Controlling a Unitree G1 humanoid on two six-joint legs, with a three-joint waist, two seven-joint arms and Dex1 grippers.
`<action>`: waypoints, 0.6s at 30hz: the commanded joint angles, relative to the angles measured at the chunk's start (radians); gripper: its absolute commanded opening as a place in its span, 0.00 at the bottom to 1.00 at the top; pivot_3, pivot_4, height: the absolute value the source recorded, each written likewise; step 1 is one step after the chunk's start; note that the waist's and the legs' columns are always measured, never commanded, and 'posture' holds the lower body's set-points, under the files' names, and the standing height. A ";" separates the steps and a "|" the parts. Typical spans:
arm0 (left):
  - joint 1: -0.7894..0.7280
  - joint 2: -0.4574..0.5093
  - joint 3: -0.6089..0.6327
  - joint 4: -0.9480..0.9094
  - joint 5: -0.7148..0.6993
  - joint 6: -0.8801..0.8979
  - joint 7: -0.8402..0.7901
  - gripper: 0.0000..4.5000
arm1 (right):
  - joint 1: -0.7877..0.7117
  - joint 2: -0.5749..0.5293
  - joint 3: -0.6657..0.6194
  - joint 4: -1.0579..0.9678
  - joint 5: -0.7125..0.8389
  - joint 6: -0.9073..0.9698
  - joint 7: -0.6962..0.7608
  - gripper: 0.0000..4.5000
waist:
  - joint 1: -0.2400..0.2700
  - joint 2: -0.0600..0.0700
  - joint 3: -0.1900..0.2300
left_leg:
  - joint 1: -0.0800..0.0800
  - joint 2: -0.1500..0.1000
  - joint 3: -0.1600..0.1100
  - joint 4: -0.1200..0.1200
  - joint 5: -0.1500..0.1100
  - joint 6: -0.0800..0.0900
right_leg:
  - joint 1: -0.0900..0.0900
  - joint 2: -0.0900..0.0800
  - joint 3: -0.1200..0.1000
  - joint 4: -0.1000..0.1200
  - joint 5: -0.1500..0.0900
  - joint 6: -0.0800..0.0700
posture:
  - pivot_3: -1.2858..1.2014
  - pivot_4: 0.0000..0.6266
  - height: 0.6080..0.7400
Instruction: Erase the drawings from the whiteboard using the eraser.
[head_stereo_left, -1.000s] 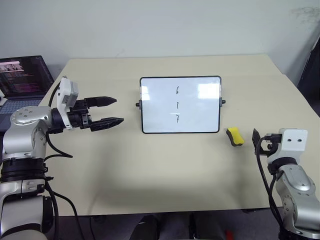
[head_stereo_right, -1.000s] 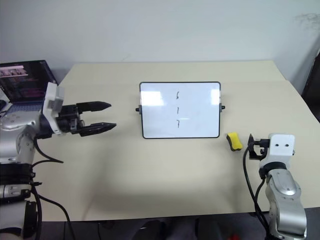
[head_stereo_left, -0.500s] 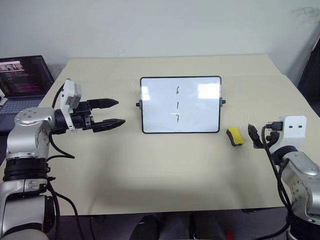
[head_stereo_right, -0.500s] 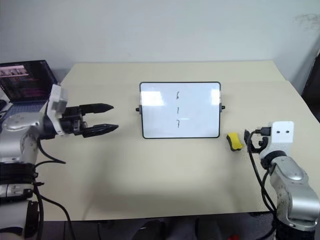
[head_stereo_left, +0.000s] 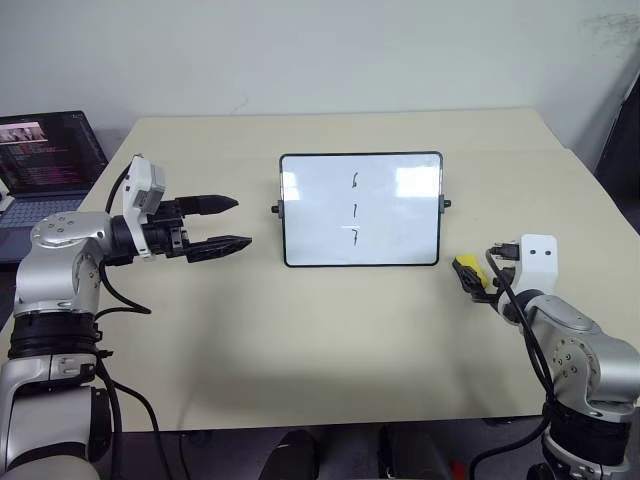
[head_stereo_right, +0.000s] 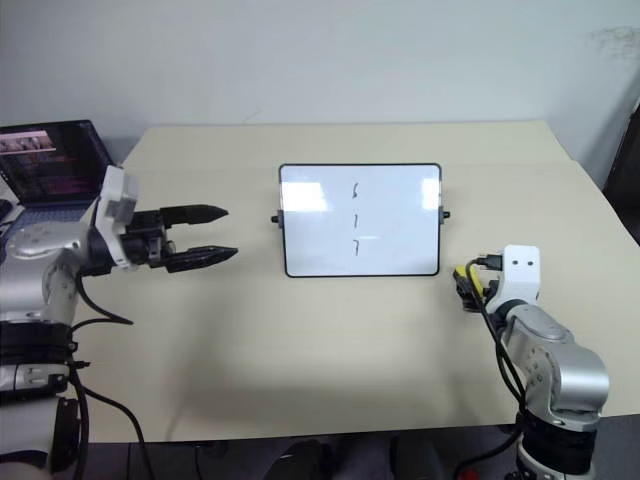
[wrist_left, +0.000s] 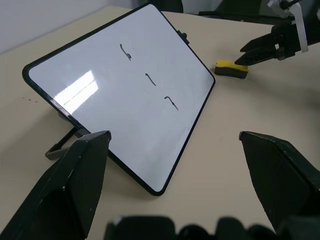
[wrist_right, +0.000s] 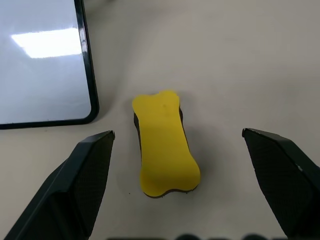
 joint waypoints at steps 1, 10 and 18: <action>-0.003 0.029 0.027 -0.033 -0.005 -0.002 0.000 1.00 | -0.019 0.012 0.026 0.015 -0.010 -0.053 -0.001 0.99 | -0.002 0.000 0.000 | 0.000 0.000 0.000 0.000 0.000 0.000 | 0.000 0.000 0.000 0.000 0.000 0.000 | 0.52 0.24 1.00; 0.007 0.041 0.032 -0.058 -0.011 0.013 0.006 1.00 | -0.073 0.032 0.090 0.160 -0.027 -0.190 0.011 0.99 | -0.015 0.000 0.000 | 0.000 -0.001 0.000 0.001 0.000 0.000 | -0.002 0.000 0.001 0.005 0.000 0.000 | 0.52 0.24 1.00; 0.023 0.050 0.038 -0.082 -0.018 0.028 0.012 1.00 | -0.091 0.010 0.086 0.198 -0.034 -0.216 0.022 0.99 | -0.018 0.000 0.000 | 0.000 0.000 0.000 0.002 0.000 0.000 | -0.003 0.000 0.001 0.007 0.000 0.000 | 0.52 0.24 1.00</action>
